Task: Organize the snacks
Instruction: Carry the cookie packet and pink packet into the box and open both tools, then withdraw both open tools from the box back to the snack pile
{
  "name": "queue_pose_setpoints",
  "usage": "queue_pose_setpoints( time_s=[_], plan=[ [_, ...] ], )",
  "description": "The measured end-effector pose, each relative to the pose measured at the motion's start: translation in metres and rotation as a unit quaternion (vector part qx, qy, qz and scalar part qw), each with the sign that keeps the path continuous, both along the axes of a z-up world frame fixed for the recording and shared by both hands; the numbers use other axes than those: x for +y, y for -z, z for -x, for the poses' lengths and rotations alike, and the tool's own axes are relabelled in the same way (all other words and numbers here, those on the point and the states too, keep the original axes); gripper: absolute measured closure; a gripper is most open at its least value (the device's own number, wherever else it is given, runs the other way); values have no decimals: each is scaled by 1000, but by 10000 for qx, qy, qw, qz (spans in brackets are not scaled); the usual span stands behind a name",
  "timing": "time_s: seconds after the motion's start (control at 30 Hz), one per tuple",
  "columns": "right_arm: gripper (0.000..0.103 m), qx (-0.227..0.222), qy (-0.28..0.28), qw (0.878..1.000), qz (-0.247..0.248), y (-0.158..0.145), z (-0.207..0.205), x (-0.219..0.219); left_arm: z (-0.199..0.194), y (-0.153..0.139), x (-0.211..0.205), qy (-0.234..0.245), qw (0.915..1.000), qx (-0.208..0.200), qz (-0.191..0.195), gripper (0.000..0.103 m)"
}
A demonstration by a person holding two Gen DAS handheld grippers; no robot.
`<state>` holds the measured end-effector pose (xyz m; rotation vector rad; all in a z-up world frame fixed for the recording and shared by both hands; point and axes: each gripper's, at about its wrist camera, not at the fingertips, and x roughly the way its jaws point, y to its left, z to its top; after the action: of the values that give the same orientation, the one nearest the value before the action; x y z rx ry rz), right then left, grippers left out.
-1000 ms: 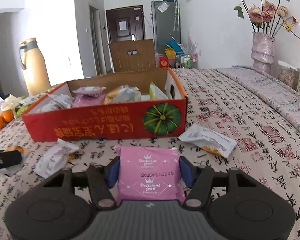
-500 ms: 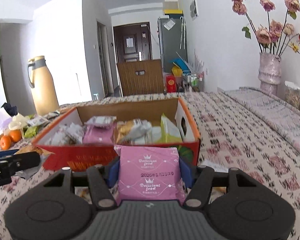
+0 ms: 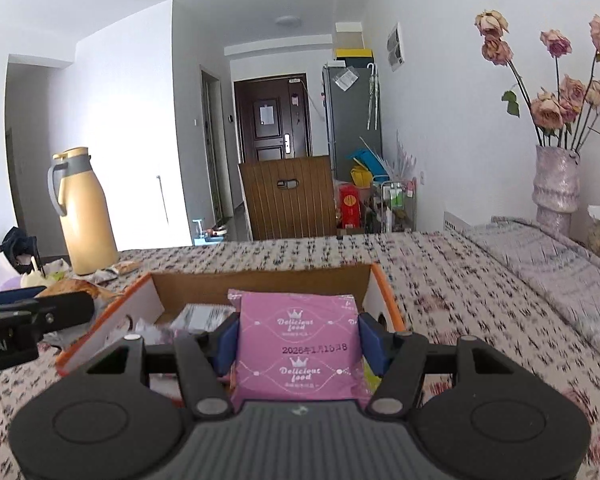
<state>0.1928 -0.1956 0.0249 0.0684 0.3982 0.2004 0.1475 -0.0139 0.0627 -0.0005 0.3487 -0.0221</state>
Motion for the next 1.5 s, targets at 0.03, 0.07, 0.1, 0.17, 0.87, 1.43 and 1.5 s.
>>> queue_pose_setpoints(
  time_s=[0.03, 0.07, 0.1, 0.17, 0.87, 1.43, 1.5],
  plan=[
    [42, -15, -4, 10000, -4, -1, -5, 1, -4, -2, -1, -2, 10000, -23, -36, 54],
    [42, -27, -8, 10000, -3, -3, -10, 1, -8, -4, -1, -7, 10000, -43, -68, 54],
    [42, -40, -7, 10000, -5, -4, -15, 2, -12, -6, -2, -12, 9999, -64, -91, 54],
    [42, -70, -8, 10000, -9, -6, -25, 3, -21, -9, -1, -55, 9999, -114, -95, 54],
    [42, 236, -95, 9997, -7, 27, -100, 15, -116, 33, 29, -356, 9980, 409, 339, 54],
    [1, 240, -69, 9996, -142, 33, -99, 9, -109, 35, 35, -602, 9968, 233, 478, 0],
    [0, 221, -19, 9996, -150, 33, -99, 7, -108, 34, 37, -638, 9962, 232, 553, 0]
  ],
)
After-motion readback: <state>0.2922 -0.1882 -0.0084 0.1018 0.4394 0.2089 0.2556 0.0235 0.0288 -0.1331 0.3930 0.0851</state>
